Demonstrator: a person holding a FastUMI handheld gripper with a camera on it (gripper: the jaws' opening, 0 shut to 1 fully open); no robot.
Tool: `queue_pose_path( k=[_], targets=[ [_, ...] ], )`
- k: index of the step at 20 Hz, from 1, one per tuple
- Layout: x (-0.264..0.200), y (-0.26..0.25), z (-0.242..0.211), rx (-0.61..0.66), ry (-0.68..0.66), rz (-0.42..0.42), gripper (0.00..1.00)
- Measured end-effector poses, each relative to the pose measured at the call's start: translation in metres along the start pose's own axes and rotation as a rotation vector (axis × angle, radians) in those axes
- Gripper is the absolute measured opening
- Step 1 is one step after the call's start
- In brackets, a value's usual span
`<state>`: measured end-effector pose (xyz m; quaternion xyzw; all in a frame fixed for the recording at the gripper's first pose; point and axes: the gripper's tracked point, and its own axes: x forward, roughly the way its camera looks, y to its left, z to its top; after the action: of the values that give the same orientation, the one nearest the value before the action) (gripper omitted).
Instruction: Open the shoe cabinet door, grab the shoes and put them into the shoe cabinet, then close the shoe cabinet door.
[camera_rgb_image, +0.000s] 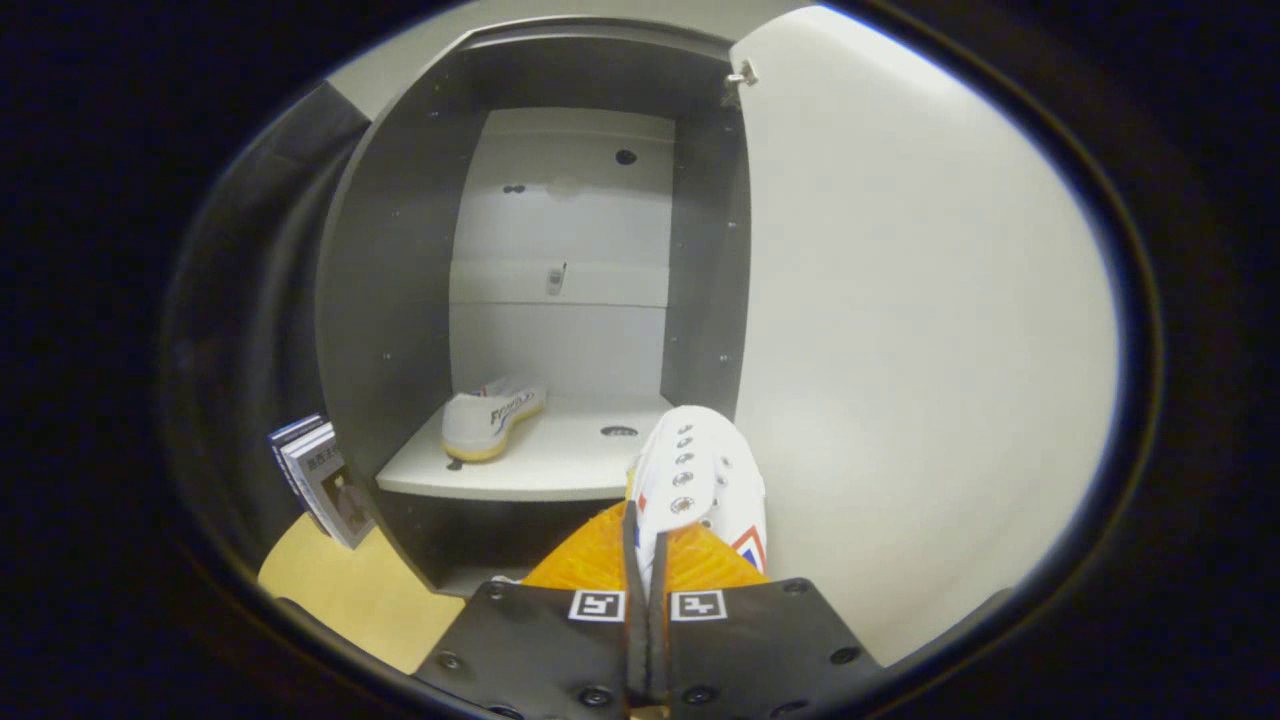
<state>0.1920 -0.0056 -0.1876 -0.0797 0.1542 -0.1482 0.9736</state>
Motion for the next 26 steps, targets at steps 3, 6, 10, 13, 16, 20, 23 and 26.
queue_pose_path(
  k=[3,6,10,13,16,20,23,26],
  targets=[
    [0.026,0.01,0.017,-0.002,-0.016,0.016,0.02],
    [0.054,0.025,0.028,-0.021,-0.021,0.036,0.02],
    [0.096,0.049,0.032,-0.052,0.0,0.081,0.03],
    [0.126,0.059,0.031,-0.05,0.032,0.103,0.03],
    [0.152,0.064,0.032,-0.061,0.064,0.108,0.03],
    [0.183,0.069,0.025,-0.064,0.127,0.129,0.03],
    [0.206,0.07,0.02,-0.057,0.17,0.13,0.03],
    [0.226,0.072,0.016,-0.095,0.19,0.128,0.03]
  ],
)
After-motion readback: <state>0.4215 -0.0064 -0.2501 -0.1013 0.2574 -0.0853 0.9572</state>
